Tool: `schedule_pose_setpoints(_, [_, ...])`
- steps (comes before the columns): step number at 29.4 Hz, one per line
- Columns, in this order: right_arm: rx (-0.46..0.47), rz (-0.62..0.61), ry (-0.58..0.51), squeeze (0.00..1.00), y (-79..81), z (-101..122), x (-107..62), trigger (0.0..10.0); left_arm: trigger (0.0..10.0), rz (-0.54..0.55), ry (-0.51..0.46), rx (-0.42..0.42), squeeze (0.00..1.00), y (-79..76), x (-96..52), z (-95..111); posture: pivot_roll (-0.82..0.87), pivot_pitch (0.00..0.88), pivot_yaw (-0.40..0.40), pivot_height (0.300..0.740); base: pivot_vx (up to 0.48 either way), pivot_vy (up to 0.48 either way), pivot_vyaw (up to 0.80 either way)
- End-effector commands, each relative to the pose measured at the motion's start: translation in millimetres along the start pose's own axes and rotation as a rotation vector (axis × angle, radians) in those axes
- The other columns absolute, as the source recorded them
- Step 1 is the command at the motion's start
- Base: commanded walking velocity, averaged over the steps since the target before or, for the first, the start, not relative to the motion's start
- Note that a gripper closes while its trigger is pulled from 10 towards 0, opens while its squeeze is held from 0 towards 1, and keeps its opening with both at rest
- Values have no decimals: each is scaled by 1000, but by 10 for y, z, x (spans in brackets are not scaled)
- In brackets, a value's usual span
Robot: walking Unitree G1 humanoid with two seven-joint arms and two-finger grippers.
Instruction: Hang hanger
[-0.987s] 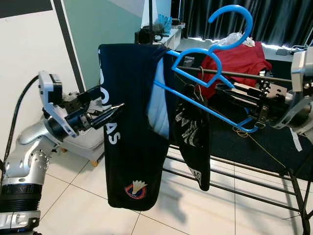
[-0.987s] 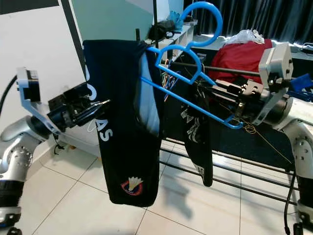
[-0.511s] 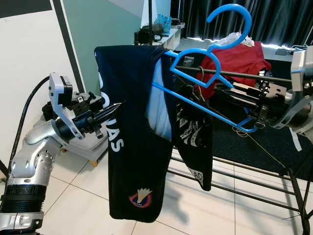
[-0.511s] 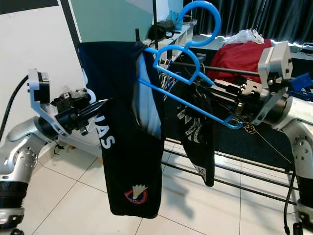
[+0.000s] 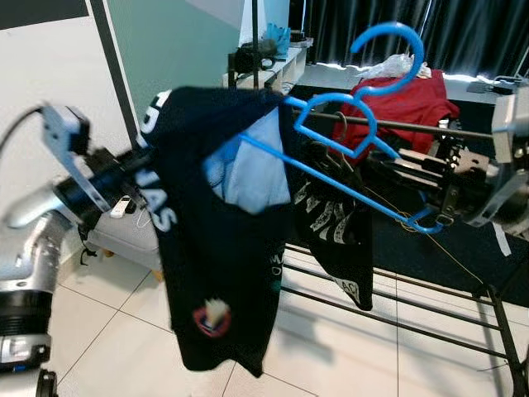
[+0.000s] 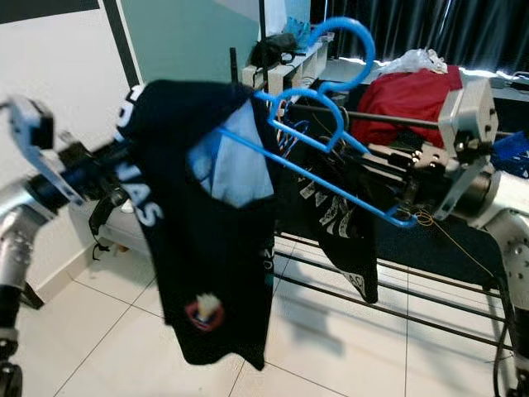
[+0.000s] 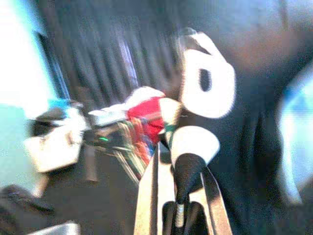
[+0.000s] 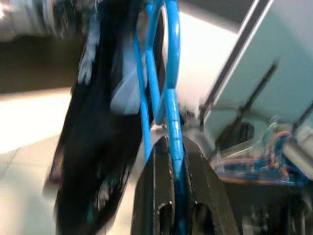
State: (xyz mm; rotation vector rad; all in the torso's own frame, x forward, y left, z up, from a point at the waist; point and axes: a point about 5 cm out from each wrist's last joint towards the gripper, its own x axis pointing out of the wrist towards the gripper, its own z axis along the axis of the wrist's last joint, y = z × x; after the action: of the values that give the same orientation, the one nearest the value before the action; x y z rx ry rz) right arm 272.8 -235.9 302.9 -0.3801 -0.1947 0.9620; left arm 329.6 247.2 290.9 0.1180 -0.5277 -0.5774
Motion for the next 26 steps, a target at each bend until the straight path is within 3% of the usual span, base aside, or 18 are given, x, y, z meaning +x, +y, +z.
schedule_pose_setpoints(1, [21, 28, 99, 0, 57, -163, -3, 0, 0, 104, -26, 40, 0, 157, -49, 103, -69, 0, -24, 740, 0, 0, 0])
schedule_pose_setpoints(2, [21, 28, 99, 0, 57, -163, -3, 0, 0, 104, -26, 40, 0, 157, -49, 103, -69, 0, -24, 740, 0, 0, 0])
schedule_pose_setpoints(3, [40, 56, 194, 0, 122, -316, -24, 0, 0, 150, -54, 50, 0, 210, -41, 162, -69, 0, -24, 740, 0, 0, 0])
schedule_pose_setpoints(4, [88, 156, 346, 0, 335, -594, -53, 0, 0, 197, -111, 52, 0, 235, 6, 261, -69, 0, -26, 740, 0, 0, 0])
schedule_pose_setpoints(7, [109, 181, 352, 0, 393, -633, -52, 0, 0, 207, -120, 54, 0, 234, 22, 277, -69, 0, -26, 740, 0, 0, 0])
schedule_pose_setpoints(10, [158, 189, 240, 0, 420, -520, -10, 0, 0, 232, -114, 58, 0, 233, 50, 251, -65, 0, -29, 740, 0, 0, 0])
schedule_pose_setpoints(12, [196, 180, 58, 0, 381, -302, 9, 0, 0, 253, -37, 38, 0, 151, 73, 43, -63, 0, -28, 740, 0, 0, 0])
schedule_pose_setpoints(14, [205, 178, 6, 0, 370, -243, 5, 0, 0, 259, -11, 26, 0, 115, 82, -38, -63, 0, -28, 740, 0, 0, 0])
schedule_pose_setpoints(16, [213, 111, -106, 0, 282, -174, 4, 0, 0, 254, 89, 30, 0, -2, 96, -270, -64, 0, -28, 740, 0, 0, 0])
schedule_pose_setpoints(17, [237, 18, -143, 0, 186, -214, 15, 0, 0, 281, 186, 55, 0, -44, 74, -435, -62, 0, -26, 740, 0, 0, 0])
schedule_pose_setpoints(18, [237, 18, -143, 0, 186, -214, 15, 0, 0, 281, 186, 55, 0, -44, 74, -435, -62, 0, -26, 740, 0, 0, 0])
schedule_pose_setpoints(19, [257, -45, -165, 0, 123, -251, 25, 0, 0, 300, 253, 77, 0, -71, 51, -545, -61, 0, -25, 740, 0, 0, 0])
schedule_pose_setpoints(20, [322, -209, -114, 0, 72, -508, 129, 10000, 5765, 438, 392, 36, 0, -102, -97, -819, -54, 0, -21, 740, 0, 0, 0])
schedule_pose_setpoints(21, [322, -209, -114, 0, 72, -508, 129, 10000, 5765, 438, 392, 36, 0, -102, -97, -819, -54, 0, -21, 740, 0, 0, 0])
schedule_pose_setpoints(22, [375, -324, -58, 0, 94, -731, 244, 10000, 10000, 541, 502, 4, 0, -159, -251, -1031, -54, 0, -17, 740, 0, 0, 0])
schedule_pose_setpoints(23, [375, -324, -58, 0, 94, -731, 244, 10000, 10000, 541, 502, 4, 0, -159, -251, -1031, -54, 0, -17, 740, 0, 0, 0])
schedule_pose_setpoints(24, [428, -391, 11, 0, 167, -928, 355, 10000, 10000, 615, 585, -39, 0, -236, -390, -1193, -54, 0, -17, 740, 0, 0, 0])
schedule_pose_setpoints(26, [542, -473, 153, 0, 497, -1369, 532, 10000, 10000, 670, 717, -126, 0, -539, -652, -1432, -23, 0, -22, 740, 0, 0, 0])
